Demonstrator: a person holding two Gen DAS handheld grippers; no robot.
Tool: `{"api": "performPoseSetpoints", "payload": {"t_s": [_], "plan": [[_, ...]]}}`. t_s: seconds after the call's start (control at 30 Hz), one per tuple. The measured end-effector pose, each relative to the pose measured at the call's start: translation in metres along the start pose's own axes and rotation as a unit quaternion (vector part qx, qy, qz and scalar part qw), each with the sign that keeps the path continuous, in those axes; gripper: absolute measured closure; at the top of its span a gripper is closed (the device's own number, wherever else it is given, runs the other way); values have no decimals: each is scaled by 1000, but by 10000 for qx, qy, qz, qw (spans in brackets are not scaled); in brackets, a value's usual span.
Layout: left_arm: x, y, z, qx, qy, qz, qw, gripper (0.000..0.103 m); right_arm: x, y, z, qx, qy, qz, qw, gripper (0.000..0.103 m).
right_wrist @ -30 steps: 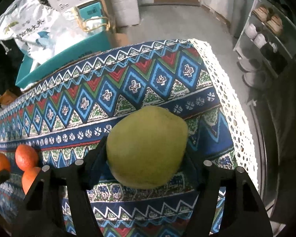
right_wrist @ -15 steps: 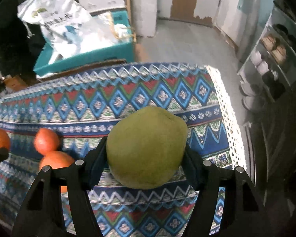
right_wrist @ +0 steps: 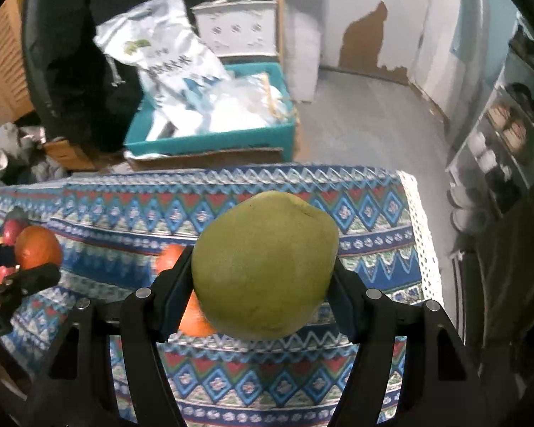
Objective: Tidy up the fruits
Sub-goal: 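Lift and carry the tangerine and pear over the glass plate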
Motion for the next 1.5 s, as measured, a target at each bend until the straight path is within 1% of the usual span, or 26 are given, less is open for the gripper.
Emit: {"api": "performPoseSetpoints", "payload": {"t_s": [0.17, 0.3, 0.43, 0.73, 0.93, 1.0, 1.13, 1.27, 1.4, 1.5], "plan": [[-11, -17, -9, 27, -129, -6, 9999, 55, -29, -16, 4, 103, -194, 290, 9993, 34], [-27, -31, -18, 57, -247, 51, 9997, 55, -53, -26, 9, 206, -354, 447, 9982, 34], [-50, -48, -27, 90, -419, 152, 9990, 55, -74, -30, 12, 206, -433, 719, 9963, 34], [-101, -78, -40, 245, -916, 330, 9949, 55, -129, -40, 16, 242, -860, 1036, 9906, 34], [-125, -98, -53, 384, -1046, 523, 9924, 55, -172, -46, 17, 226, -1141, 1371, 9837, 34], [-134, -102, -59, 402, -1122, 552, 9913, 55, -186, -45, 18, 209, -1242, 1465, 9812, 34], [-152, -107, -73, 419, -1223, 752, 9888, 55, -213, -39, 20, 129, -1399, 1639, 9764, 34], [-175, -108, -88, 373, -1456, 789, 9855, 55, -241, -30, 21, 41, -1518, 1816, 9716, 34], [-191, -111, -99, 375, -1555, 925, 9828, 55, -267, -23, 19, -50, -1675, 1923, 9669, 34], [-202, -113, -105, 374, -1648, 933, 9812, 55, -288, -16, 16, -151, -1790, 1989, 9634, 34]]}}
Point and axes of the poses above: each gripper's, at about its wrist camera, not at the fingertips, and y roughly the way its jaws point, x to its right, z to its top, the point moved 2 cm from there along y, roughly the way its jaws point
